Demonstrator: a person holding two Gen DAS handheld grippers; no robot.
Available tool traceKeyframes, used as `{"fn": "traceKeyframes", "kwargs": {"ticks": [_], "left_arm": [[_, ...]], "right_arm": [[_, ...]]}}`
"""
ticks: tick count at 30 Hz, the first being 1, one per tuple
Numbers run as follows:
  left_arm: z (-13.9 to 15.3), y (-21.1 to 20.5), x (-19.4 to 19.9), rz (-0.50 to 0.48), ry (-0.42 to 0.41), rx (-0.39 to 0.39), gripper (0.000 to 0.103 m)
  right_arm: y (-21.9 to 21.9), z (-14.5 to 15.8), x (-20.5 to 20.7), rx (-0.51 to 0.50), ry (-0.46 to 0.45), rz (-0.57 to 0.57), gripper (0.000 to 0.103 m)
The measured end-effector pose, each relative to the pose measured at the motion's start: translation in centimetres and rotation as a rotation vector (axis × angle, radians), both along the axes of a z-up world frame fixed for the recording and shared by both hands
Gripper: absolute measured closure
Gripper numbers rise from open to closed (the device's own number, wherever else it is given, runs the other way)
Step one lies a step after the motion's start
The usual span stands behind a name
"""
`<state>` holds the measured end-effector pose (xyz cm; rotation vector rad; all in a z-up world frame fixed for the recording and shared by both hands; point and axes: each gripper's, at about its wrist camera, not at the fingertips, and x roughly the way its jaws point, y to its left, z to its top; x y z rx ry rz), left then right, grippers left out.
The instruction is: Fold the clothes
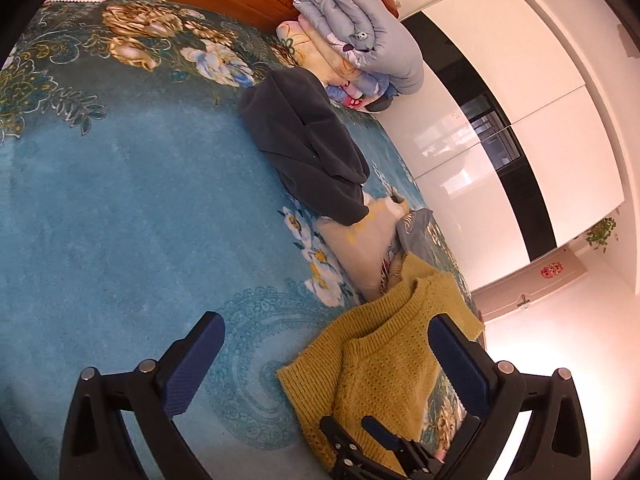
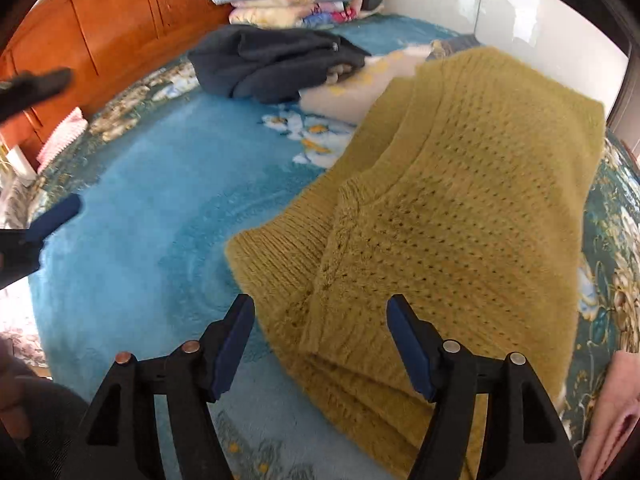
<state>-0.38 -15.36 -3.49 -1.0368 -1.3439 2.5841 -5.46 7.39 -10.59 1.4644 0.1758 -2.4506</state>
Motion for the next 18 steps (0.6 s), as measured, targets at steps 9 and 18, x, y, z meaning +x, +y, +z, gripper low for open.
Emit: {"fn": "traceKeyframes", "kwargs": {"ticks": [9, 18], "left_arm": [[-0.6, 1.1, -1.1, -0.059, -0.045, -0.005, 0.000], [-1.4, 7.8, -6.5, -0.351, -0.171, -0.089, 0.000]], "right_arm": [[2.8, -0.1, -0.1, 0.019, -0.049, -0.105, 0.092], [14.1, 5.9, 6.9, -0.040, 0.034, -0.285, 0.093]]}}
